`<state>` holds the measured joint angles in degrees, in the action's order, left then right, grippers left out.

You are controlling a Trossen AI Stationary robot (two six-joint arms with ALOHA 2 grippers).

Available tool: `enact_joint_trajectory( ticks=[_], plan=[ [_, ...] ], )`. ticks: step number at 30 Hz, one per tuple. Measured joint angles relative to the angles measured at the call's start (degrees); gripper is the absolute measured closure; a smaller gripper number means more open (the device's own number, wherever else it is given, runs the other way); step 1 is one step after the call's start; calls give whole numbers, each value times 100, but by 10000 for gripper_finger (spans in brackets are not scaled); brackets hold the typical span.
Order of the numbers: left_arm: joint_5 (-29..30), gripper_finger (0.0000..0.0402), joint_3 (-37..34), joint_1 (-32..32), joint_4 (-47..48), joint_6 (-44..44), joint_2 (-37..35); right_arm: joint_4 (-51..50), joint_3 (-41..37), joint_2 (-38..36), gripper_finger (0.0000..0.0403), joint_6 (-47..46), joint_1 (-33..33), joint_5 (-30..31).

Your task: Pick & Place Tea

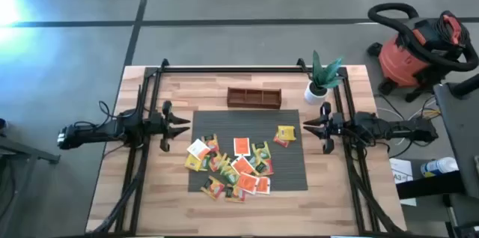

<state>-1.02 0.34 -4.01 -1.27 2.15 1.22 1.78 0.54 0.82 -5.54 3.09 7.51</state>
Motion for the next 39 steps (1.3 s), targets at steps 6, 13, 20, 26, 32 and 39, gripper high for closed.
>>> enact_joint_trajectory(
  ticks=[6, 13, 20, 26, 32, 39],
  plan=[
    [0, 296, 1, 0, 0, -1, 0, 0, 1, 2, 330, 0, 0, -2],
    [0, 296, 1, 2, 1, -1, 0, 0, 0, 0, 321, 0, 0, -2],
    [0, 296, 1, 2, 1, 0, 2, 0, 1, 2, 323, 0, 0, -1],
    [0, 296, 0, 0, 0, 0, 0, 0, 1, 1, 332, 0, 0, -1],
    [0, 296, 0, 1, 1, -1, 1, 0, 0, 2, 332, 0, 0, -2],
    [0, 296, 0, 0, 1, -1, 1, 0, 0, 1, 322, 0, 0, -2]
  ],
)
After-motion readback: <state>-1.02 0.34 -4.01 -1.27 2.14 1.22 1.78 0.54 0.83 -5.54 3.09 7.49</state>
